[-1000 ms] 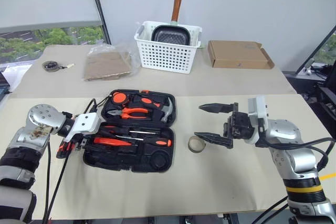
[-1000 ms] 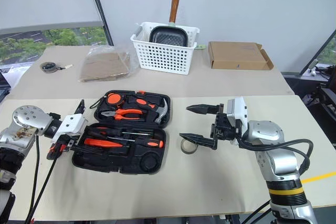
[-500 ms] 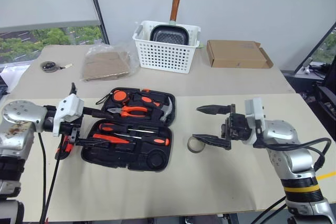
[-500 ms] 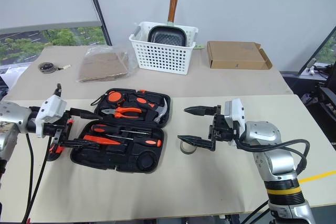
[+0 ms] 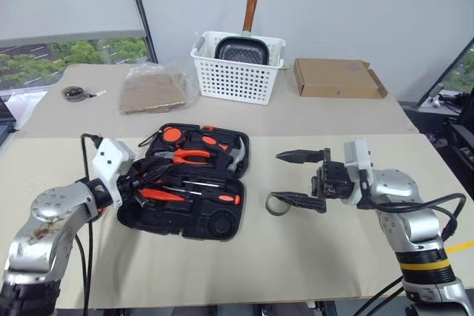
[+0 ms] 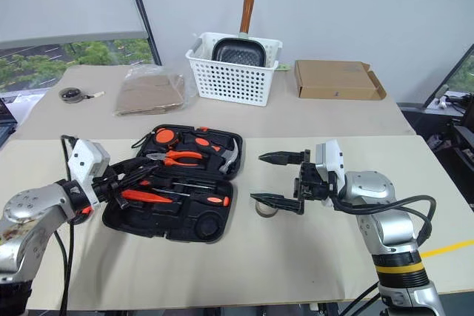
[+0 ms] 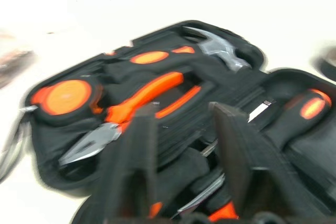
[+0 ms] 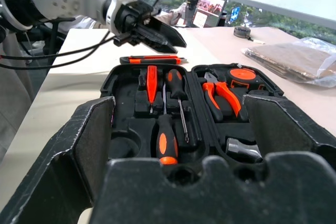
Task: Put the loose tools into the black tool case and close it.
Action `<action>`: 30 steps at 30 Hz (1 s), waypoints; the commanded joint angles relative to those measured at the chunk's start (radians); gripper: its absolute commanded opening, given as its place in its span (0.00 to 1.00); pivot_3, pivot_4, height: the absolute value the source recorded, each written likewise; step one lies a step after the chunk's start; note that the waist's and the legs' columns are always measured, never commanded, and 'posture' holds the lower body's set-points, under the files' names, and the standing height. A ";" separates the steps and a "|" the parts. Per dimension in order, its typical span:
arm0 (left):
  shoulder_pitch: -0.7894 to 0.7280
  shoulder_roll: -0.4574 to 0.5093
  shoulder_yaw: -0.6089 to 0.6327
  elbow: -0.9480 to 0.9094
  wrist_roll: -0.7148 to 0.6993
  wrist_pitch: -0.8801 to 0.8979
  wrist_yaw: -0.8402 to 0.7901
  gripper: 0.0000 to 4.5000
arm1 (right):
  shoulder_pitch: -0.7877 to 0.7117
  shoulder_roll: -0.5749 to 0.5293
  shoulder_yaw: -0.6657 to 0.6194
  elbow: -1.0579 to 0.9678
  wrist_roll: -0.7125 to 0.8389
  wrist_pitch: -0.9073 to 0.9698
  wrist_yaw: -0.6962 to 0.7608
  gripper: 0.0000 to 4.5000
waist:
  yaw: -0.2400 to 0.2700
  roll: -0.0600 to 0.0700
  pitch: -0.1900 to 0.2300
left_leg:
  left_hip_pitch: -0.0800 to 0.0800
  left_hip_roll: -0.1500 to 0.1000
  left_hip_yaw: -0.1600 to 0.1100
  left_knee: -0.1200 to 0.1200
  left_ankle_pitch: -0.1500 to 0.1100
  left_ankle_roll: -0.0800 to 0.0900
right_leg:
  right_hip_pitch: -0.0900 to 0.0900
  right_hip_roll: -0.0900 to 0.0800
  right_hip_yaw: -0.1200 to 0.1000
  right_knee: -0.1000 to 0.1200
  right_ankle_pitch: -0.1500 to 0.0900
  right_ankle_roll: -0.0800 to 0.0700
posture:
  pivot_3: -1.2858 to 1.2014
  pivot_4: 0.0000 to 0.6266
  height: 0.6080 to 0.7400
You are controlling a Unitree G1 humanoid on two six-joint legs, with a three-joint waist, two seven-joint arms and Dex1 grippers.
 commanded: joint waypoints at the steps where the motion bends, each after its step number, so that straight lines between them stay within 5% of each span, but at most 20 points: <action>1: 0.038 -0.028 0.049 -0.107 0.038 0.116 0.163 0.01 | -0.024 -0.009 -0.013 -0.005 0.004 -0.028 0.023 1.00 | 0.000 0.000 0.000 | 0.001 0.000 -0.001 0.000 0.000 0.000 | 0.001 0.000 0.000 0.000 0.000 0.000 | 0.52 0.24 0.70; 11: 0.130 -0.171 -0.026 -0.160 0.072 0.165 0.305 0.01 | -0.034 0.004 0.001 -0.001 0.006 -0.018 0.038 1.00 | 0.008 0.000 0.000 | 0.002 0.000 -0.002 0.000 -0.005 -0.008 | 0.003 0.000 -0.002 -0.001 0.000 0.000 | 0.52 0.24 0.70; 30: 0.211 -0.252 -0.047 -0.038 0.117 0.085 0.313 0.01 | -0.023 -0.016 -0.016 -0.015 0.011 -0.011 0.033 1.00 | 0.005 0.006 -0.002 | 0.004 0.000 -0.002 0.000 -0.006 -0.007 | 0.004 -0.002 -0.001 -0.002 -0.001 -0.001 | 0.52 0.24 0.70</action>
